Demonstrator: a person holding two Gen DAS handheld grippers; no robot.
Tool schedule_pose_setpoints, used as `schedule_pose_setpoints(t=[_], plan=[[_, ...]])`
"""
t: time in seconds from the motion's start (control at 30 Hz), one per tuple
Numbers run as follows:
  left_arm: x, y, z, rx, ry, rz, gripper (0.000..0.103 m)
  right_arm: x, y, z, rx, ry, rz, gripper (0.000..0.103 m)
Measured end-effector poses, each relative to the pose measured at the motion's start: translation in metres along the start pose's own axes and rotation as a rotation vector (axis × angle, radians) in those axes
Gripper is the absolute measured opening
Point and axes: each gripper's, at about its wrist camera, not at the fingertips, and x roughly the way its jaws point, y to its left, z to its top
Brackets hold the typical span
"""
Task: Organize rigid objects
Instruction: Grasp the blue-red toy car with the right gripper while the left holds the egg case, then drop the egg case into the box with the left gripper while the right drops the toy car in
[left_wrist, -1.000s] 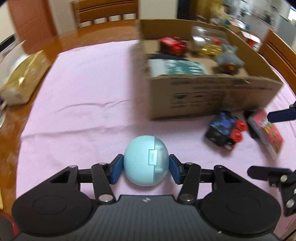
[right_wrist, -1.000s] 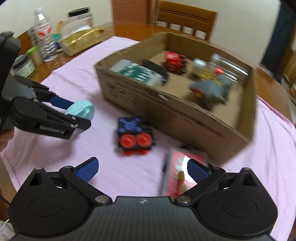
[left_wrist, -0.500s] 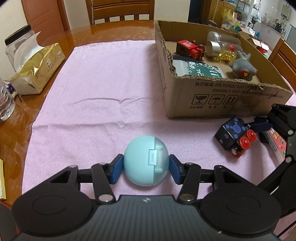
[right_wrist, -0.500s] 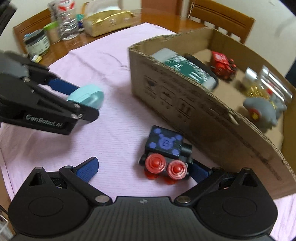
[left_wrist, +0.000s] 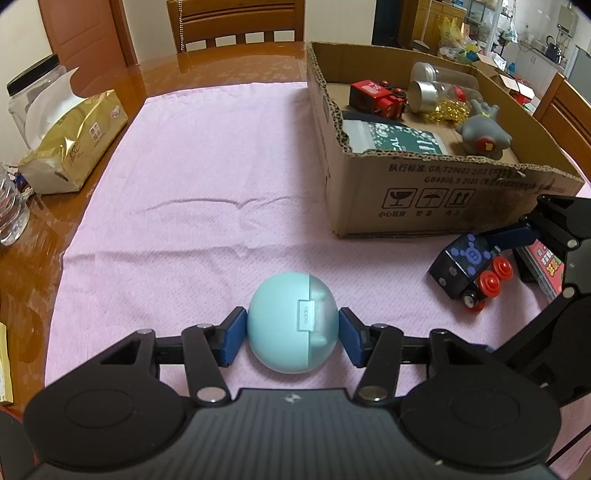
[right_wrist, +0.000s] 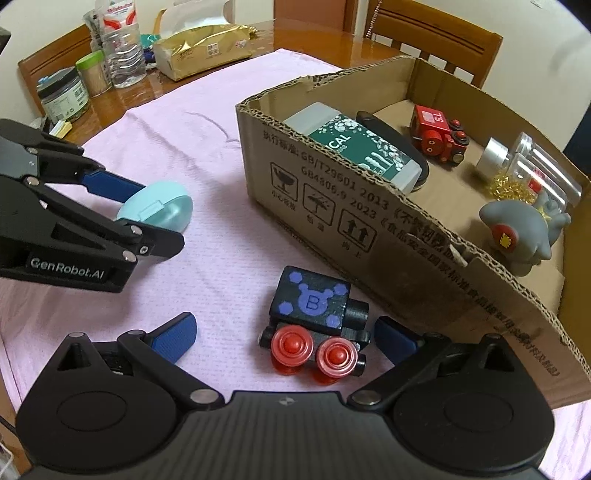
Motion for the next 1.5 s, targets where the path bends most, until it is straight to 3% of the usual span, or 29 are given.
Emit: schedule_pose_setpoints(t=[0.17,0.4,0.7,1.17,1.5], plan=[[0.0,0.001,0.0,0.005,0.0,-0.004,0.055,0.002,0.0,0.002,0.041,-0.011,-0.028,0.103],[-0.001,0.002,-0.002,0.008,-0.002,-0.009,0.055,-0.007,0.002,0.001,0.086,-0.032,-0.064,0.078],[-0.002,0.002,-0.002,0.021,-0.002,-0.006,0.055,-0.01,-0.001,0.0,0.144,-0.048,-0.122,0.059],[-0.003,0.004,-0.001,0.073,0.028,-0.044,0.052,-0.022,0.0,0.001,0.091,-0.035,-0.122,0.056],[-0.025,0.0,0.004,0.176,0.051,-0.08,0.051,-0.055,-0.009,-0.002,0.061,-0.04,-0.095,0.056]])
